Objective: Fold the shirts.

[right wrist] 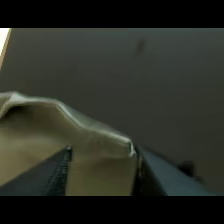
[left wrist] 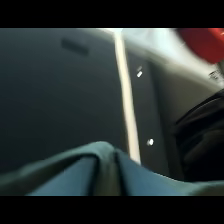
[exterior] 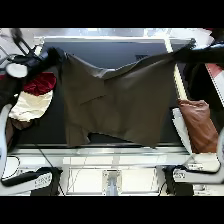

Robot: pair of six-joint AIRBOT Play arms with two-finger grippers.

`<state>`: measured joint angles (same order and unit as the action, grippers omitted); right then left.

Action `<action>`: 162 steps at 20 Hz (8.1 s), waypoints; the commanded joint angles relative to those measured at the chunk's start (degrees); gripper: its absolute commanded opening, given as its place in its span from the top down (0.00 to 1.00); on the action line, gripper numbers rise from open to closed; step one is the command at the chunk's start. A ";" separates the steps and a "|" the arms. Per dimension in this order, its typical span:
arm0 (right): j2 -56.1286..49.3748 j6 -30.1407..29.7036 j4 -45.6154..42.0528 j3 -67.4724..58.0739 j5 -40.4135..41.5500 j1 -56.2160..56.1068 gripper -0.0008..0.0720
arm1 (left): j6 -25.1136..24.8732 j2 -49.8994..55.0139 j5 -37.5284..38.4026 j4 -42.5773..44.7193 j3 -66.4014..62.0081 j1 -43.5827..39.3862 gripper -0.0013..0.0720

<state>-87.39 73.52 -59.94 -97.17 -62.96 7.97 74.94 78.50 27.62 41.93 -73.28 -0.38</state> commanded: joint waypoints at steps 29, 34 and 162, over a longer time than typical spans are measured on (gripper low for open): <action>28.35 3.61 -9.31 -8.37 -20.31 19.19 0.35 | -23.61 9.05 42.58 -3.45 20.15 29.55 0.24; 28.37 4.00 -8.76 -8.37 -22.18 19.19 0.35 | -23.96 9.16 34.21 -2.82 20.15 27.96 0.24; -8.04 8.55 -18.25 16.50 -1.49 -1.49 0.54 | 8.07 11.80 35.56 37.31 -1.49 3.19 0.42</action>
<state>-96.12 82.04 -76.90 -80.23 -59.77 6.07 82.54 90.85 59.55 79.29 -74.81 2.31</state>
